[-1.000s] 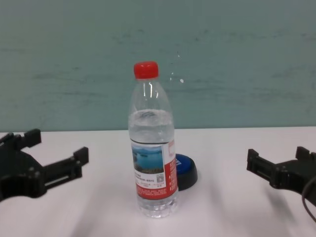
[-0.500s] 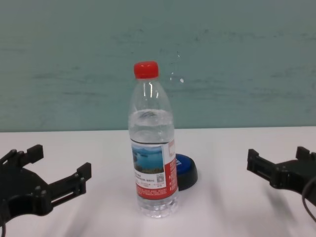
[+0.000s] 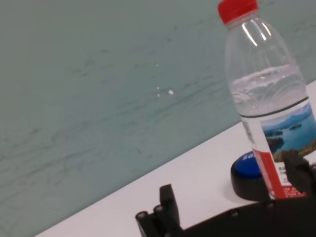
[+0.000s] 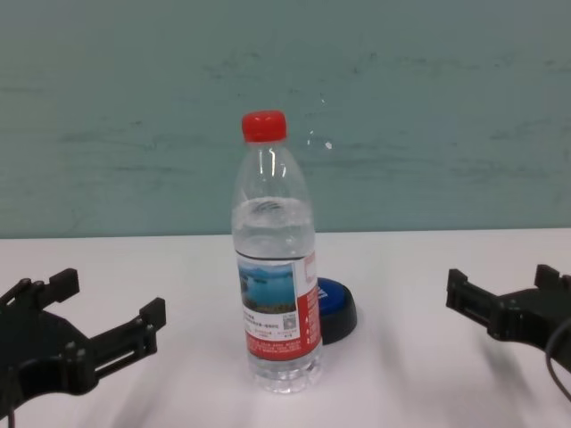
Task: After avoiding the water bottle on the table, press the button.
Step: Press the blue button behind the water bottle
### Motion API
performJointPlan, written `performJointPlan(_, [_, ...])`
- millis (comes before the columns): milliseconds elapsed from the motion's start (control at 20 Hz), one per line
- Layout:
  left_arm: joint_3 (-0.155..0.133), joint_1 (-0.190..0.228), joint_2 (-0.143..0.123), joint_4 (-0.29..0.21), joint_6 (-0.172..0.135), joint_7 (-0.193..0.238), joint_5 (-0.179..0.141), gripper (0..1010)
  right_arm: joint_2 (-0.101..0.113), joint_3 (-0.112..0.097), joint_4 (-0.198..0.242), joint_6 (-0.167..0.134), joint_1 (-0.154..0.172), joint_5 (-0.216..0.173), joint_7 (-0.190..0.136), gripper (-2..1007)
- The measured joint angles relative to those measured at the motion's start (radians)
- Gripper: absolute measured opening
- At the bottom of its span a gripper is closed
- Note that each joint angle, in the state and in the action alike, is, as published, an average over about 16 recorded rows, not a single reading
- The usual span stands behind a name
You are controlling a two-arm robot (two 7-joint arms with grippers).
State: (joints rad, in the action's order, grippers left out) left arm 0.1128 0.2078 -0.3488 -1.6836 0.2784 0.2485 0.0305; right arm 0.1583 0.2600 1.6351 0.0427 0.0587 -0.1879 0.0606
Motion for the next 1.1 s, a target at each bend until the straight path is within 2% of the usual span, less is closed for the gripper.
performJointPlan(550, [0.003,-0.017,0.016,0.036,0.023,0.011,-0.025,1000,0.000,0.000,0.000,0.000,0.000,0.000,0.000,1004])
performJointPlan(1100, [0.017,-0.022,0.030,0.045,0.021,-0.002,-0.006,1000,0.000,0.000,0.000,0.000,0.000,0.000,0.000,1004])
